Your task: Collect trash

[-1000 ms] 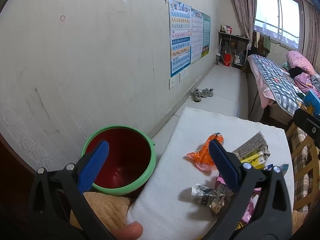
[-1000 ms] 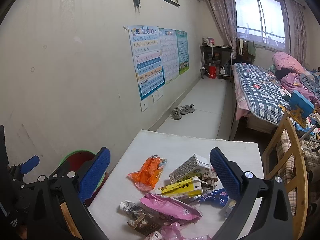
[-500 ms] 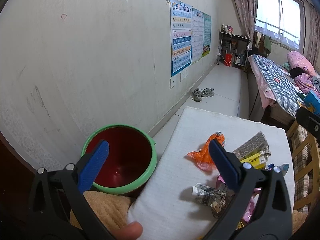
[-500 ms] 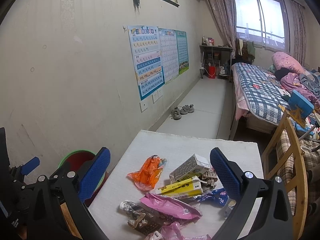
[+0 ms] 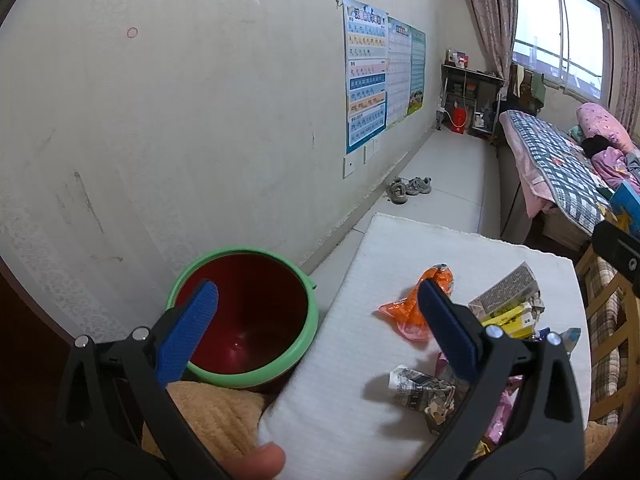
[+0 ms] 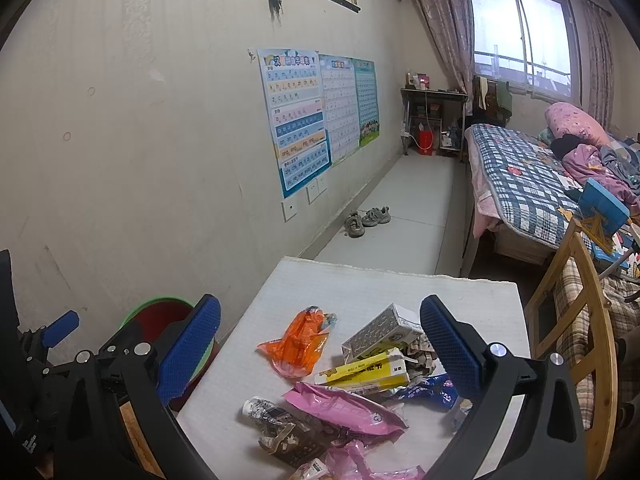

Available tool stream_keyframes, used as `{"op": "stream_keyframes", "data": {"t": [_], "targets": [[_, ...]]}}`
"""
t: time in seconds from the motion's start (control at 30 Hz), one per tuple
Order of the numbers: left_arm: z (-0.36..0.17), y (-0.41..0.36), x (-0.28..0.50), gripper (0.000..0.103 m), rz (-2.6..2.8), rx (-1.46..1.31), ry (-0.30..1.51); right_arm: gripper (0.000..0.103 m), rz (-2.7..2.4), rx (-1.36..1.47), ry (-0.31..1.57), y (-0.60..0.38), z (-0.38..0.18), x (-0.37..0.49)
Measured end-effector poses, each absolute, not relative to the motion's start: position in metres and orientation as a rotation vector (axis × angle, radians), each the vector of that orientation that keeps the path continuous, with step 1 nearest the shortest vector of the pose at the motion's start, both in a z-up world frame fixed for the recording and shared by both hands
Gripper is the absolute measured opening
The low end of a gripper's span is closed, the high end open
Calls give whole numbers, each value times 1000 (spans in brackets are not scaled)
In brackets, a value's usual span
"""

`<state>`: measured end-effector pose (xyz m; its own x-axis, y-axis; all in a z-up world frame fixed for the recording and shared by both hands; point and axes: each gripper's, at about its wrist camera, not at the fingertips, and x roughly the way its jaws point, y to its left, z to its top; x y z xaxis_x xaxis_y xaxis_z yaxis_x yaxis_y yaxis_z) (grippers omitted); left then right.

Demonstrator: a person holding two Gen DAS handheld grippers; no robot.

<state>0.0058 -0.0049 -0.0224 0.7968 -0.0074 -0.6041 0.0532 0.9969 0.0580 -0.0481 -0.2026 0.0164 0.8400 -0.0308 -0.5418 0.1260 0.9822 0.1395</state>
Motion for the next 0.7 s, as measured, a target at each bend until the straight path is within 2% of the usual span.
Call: {"op": "stream_keyframes", "data": {"t": [0.7], "targets": [[-20,0,7,98,-24,60,645,96,-89,176,570,-202,16,-49]]}}
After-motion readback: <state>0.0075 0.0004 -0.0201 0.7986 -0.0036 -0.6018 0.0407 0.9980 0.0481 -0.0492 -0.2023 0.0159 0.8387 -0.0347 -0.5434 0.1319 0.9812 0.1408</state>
